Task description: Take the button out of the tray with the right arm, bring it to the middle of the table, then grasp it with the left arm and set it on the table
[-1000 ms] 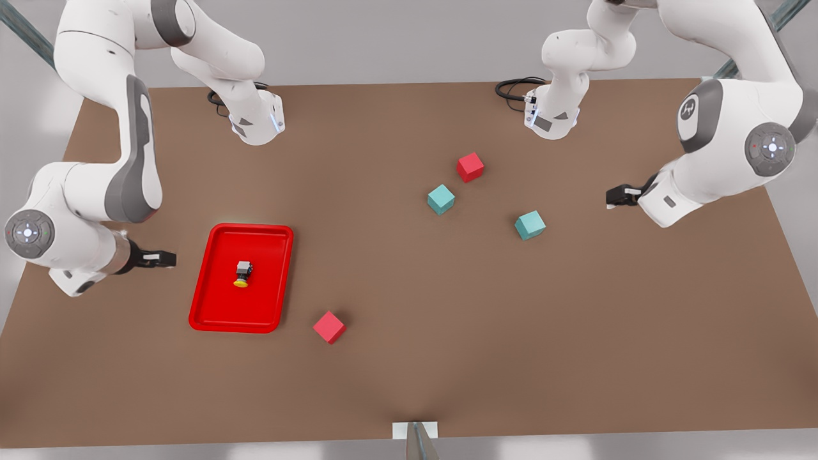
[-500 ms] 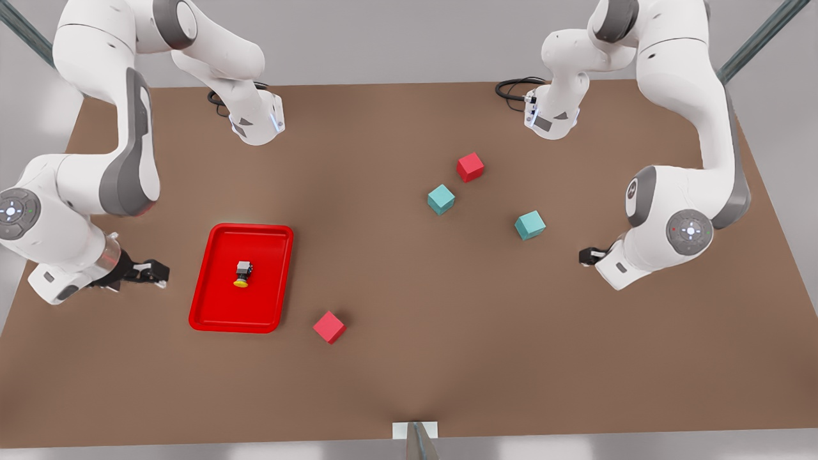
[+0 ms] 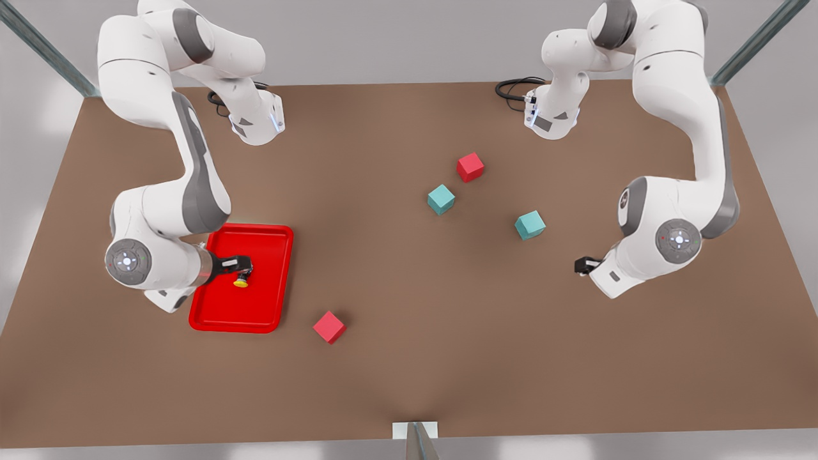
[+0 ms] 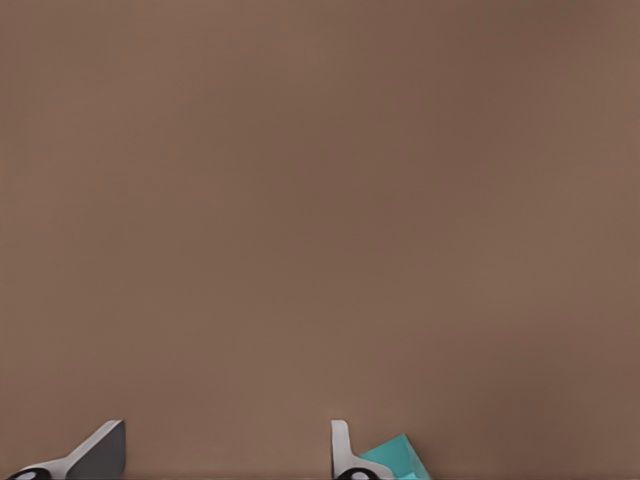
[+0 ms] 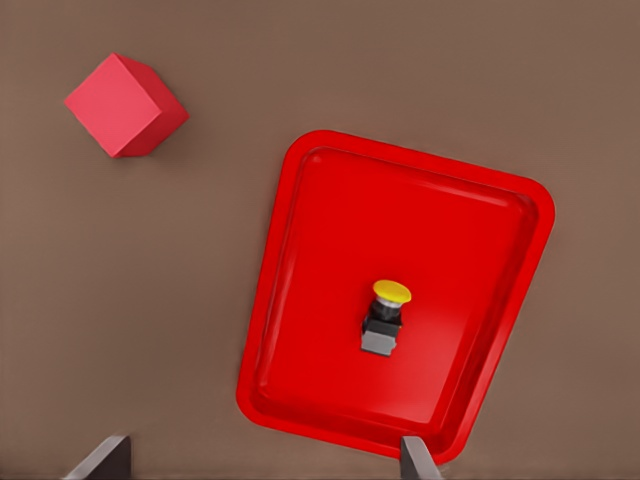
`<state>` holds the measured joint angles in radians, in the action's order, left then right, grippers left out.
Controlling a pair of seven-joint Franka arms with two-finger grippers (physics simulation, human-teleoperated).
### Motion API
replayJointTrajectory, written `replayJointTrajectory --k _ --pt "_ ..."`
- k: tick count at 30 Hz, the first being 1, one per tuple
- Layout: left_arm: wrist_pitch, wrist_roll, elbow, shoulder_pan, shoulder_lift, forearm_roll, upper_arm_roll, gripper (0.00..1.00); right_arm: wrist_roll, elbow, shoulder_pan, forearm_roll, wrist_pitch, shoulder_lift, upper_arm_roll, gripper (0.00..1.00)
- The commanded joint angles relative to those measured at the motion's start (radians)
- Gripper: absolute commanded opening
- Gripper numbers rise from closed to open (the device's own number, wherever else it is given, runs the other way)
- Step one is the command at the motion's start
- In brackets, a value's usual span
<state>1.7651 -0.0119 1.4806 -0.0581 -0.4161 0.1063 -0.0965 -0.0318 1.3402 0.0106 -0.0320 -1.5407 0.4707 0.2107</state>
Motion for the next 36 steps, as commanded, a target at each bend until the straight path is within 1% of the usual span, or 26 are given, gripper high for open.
replayJointTrajectory --k 1,2,6,8,9,10,11,12,13,14,15,17,18,21,24,27,36 --pt "0.007 -0.011 0.000 0.000 -0.004 0.001 0.000 1.00 -0.145 0.005 0.008 0.000 0.011 0.017 -0.001 1.00" --pt "0.007 -0.011 0.000 0.000 -0.009 0.001 -0.002 1.00 -0.137 0.004 0.012 -0.002 0.008 0.051 -0.013 1.00" --pt "0.008 -0.013 0.004 -0.020 -0.013 0.001 -0.002 1.00 -0.132 0.011 0.080 -0.026 -0.016 0.134 -0.013 1.00" --pt "0.008 -0.013 0.004 -0.022 -0.020 0.001 -0.002 1.00 -0.074 0.022 0.101 -0.054 -0.021 0.141 -0.013 1.00" --pt "0.008 -0.013 0.003 -0.023 -0.018 0.004 -0.002 1.00 -0.068 0.140 0.114 -0.055 -0.165 0.125 -0.013 1.00" --pt "0.008 -0.013 0.004 -0.023 -0.018 0.006 0.000 1.00 -0.068 0.206 0.126 -0.057 -0.266 0.109 -0.002 1.00" --pt "0.008 -0.013 0.001 -0.023 -0.020 0.004 -0.002 1.00 -0.080 0.269 0.149 -0.057 -0.315 0.080 0.012 1.00" --pt "0.008 -0.013 0.003 -0.028 -0.023 0.004 -0.002 1.00 -0.071 0.306 0.196 -0.058 -0.354 0.075 0.065 1.00" --pt "0.008 -0.013 0.004 -0.028 -0.023 0.004 -0.002 1.00 -0.071 0.313 0.206 -0.060 -0.349 0.074 0.090 1.00" --pt "0.010 -0.013 0.003 -0.028 -0.030 0.004 -0.002 1.00 -0.071 0.353 0.213 -0.065 -0.367 0.048 0.092 1.00" --pt "0.013 -0.013 0.003 -0.028 -0.033 0.004 -0.002 1.00 -0.069 0.439 0.218 -0.074 -0.470 0.011 0.092 1.00" --pt "0.020 -0.013 0.003 -0.028 -0.043 0.004 0.000 1.00 -0.013 0.562 0.253 -0.077 -0.604 -0.013 0.104 1.00" --pt "0.020 -0.013 0.004 -0.028 -0.043 0.004 0.000 1.00 0.046 0.571 0.258 -0.074 -0.607 -0.009 0.102 1.00" --pt "0.022 -0.013 0.006 -0.029 -0.044 0.004 0.000 1.00 0.046 0.666 0.282 -0.078 -0.745 -0.007 0.104 1.00" --pt "0.022 -0.013 0.004 -0.029 -0.047 0.004 0.000 1.00 0.044 0.723 0.288 -0.083 -0.828 -0.007 0.110 1.00" --pt "0.030 -0.013 0.004 -0.028 -0.049 0.004 0.000 1.00 0.043 0.725 0.287 -0.131 -0.846 0.025 0.110 1.00" --pt "0.034 -0.011 0.006 -0.035 -0.055 0.004 0.000 1.00 0.044 0.771 0.290 -0.143 -0.897 0.026 0.110 1.00"
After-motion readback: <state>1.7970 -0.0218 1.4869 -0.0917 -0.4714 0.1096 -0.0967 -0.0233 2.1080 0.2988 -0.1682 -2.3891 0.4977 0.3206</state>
